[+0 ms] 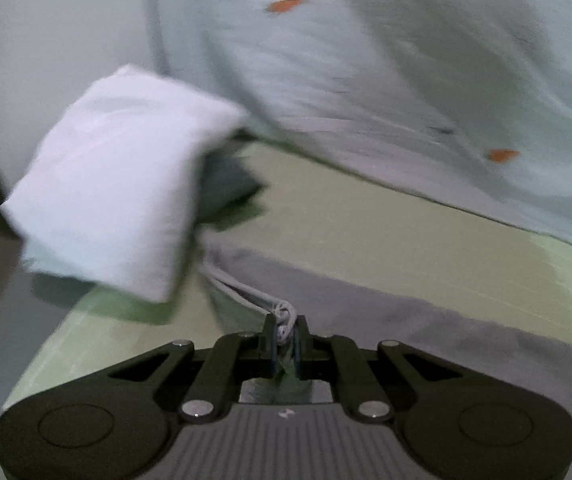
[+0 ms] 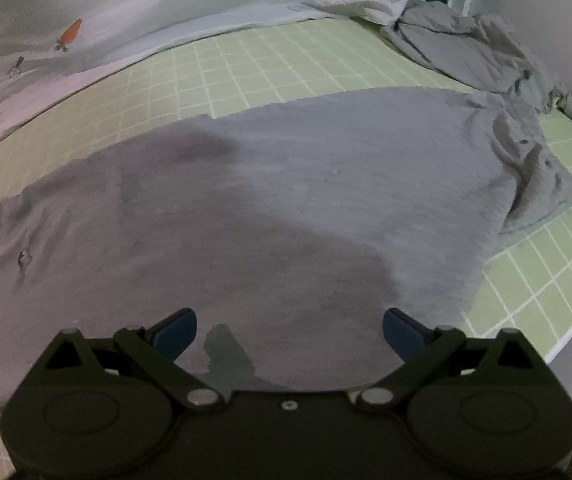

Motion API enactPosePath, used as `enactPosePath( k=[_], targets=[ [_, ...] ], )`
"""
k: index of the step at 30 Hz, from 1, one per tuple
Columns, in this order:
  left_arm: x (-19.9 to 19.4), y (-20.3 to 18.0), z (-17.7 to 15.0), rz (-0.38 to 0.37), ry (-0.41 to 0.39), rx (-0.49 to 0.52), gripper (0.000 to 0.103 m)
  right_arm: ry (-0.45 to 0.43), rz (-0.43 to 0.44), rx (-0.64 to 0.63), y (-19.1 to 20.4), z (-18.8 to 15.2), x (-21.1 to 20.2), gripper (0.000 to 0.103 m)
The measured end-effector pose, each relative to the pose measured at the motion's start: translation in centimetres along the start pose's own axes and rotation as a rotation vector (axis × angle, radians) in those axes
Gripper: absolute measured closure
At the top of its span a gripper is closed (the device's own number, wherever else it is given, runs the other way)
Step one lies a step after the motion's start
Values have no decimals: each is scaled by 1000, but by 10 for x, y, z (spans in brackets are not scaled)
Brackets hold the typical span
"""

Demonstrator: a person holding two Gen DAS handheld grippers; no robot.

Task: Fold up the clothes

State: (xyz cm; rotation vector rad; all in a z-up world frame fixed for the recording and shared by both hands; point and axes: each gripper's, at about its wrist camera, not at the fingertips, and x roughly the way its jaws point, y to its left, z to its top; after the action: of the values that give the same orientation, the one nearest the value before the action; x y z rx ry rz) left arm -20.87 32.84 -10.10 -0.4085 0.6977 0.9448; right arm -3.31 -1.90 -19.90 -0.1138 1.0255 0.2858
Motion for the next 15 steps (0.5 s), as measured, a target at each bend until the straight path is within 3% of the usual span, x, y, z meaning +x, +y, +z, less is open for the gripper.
enactPosePath(
  k=[4, 8, 11, 14, 15],
  targets=[
    [-10, -65, -13, -127, 5, 129, 95, 3, -2, 24, -16, 2, 1, 2],
    [-15, -137, -48, -314, 86, 365, 94, 11, -8, 41, -30, 5, 6, 2],
    [-10, -170, -78, -335, 158, 499, 85, 17, -12, 44, -37, 8, 10, 2],
    [-12, -163, -80, -340, 184, 487, 63, 6, -6, 13, -30, 17, 9, 2],
    [-15, -153, -76, -338, 174, 455, 51, -8, -2, -9, -25, 20, 8, 2]
  ],
)
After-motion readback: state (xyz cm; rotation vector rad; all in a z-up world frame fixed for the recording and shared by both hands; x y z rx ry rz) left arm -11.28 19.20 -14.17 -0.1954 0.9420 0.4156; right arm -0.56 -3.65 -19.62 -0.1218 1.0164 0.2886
